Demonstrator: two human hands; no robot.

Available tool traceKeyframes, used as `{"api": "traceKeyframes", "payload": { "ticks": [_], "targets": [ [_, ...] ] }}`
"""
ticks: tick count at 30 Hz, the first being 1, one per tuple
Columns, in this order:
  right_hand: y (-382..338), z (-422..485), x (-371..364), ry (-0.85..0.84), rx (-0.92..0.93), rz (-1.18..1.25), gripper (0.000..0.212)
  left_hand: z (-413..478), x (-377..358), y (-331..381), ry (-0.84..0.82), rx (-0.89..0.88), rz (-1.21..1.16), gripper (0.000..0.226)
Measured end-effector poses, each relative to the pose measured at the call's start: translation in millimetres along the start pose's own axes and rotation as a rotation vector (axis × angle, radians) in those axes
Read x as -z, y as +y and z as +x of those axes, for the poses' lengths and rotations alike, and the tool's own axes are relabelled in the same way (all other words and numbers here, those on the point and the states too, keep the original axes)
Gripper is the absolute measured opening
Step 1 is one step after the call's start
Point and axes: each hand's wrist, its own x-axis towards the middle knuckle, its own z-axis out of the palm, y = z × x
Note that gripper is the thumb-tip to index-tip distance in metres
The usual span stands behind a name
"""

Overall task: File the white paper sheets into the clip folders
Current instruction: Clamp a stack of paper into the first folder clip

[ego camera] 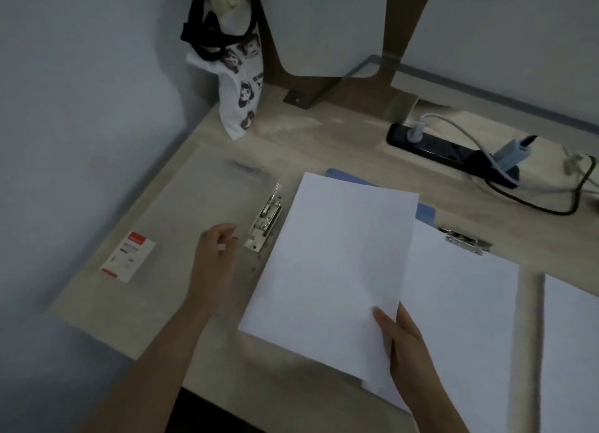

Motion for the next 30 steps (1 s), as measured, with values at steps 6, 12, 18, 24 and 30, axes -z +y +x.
{"api": "traceKeyframes", "payload": {
  "ticks": [6,12,18,24,30],
  "targets": [
    [9.6,13.4,-17.9,0.034,0.049,-0.035,0.029,34.8,7.7,0.6,-0.252,0.138,0.044,0.035],
    [15.7,16.0,-15.7,0.057,0.057,-0.058,0.034,46.9,4.1,1.2,-0.386,0.247,0.035,0.028],
    [21.6,20.1,-16.0,0.069,0.055,-0.056,0.032,45.0,6.9,-7.7,-0.403,0.227,0.013,0.029],
    [23.1,25.1,-20.6,0.086,0.055,-0.045,0.026,45.7,8.2,-6.9,-0.425,0.212,0.002,0.029],
    [23.7,25.1,-21.5,0.092,0.047,-0.038,0.027,46.1,7.9,-6.1,-0.422,0.198,0.010,0.029]
  ]
}}
